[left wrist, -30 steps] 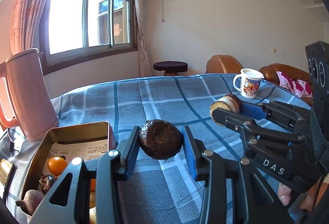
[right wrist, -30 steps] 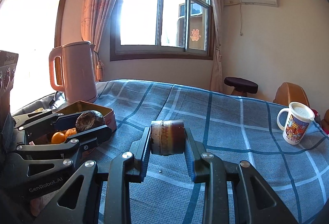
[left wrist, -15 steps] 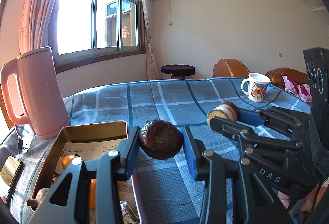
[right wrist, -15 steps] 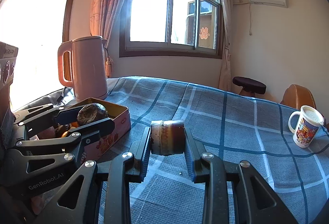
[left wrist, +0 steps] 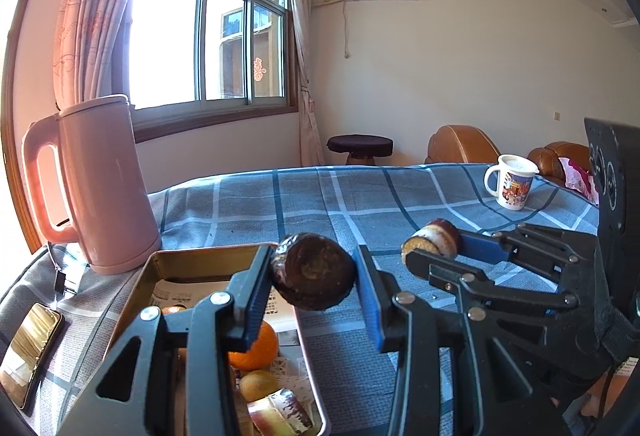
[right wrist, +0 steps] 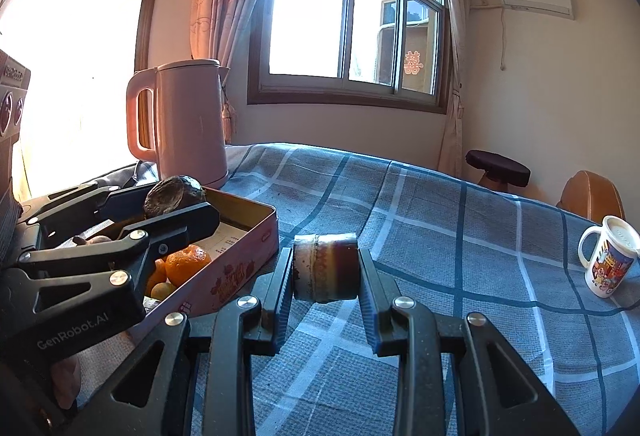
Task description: Organize fruits
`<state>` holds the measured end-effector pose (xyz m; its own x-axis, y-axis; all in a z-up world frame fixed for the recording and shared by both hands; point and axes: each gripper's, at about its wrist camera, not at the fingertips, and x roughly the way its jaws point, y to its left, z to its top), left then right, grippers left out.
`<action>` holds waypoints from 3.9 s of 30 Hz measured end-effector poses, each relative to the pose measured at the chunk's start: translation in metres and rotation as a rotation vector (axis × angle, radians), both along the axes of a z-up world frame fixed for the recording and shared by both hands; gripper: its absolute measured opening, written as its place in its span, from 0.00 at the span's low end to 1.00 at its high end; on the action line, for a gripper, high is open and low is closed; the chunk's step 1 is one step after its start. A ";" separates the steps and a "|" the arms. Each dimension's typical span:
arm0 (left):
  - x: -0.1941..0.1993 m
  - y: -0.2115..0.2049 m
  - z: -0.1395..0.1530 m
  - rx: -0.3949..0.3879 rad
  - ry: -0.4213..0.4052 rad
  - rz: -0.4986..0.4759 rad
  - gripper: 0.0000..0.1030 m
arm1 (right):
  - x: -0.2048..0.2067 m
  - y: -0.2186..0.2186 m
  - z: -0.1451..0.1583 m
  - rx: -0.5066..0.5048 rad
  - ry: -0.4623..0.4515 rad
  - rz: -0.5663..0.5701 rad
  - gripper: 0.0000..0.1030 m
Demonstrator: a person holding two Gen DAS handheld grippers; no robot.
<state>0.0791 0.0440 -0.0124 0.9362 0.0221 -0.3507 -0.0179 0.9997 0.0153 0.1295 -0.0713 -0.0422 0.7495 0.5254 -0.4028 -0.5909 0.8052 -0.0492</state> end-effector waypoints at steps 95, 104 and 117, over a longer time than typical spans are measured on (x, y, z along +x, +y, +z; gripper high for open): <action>-0.024 0.104 -0.008 0.000 0.086 0.227 0.83 | -0.027 0.125 -0.012 -0.163 0.029 0.207 0.58; -0.046 0.101 0.014 -0.025 -0.015 0.240 0.97 | -0.026 0.077 0.008 -0.050 0.011 0.105 0.66; -0.048 0.083 0.020 0.008 -0.031 0.224 0.98 | -0.029 0.043 0.025 0.027 -0.020 0.036 0.73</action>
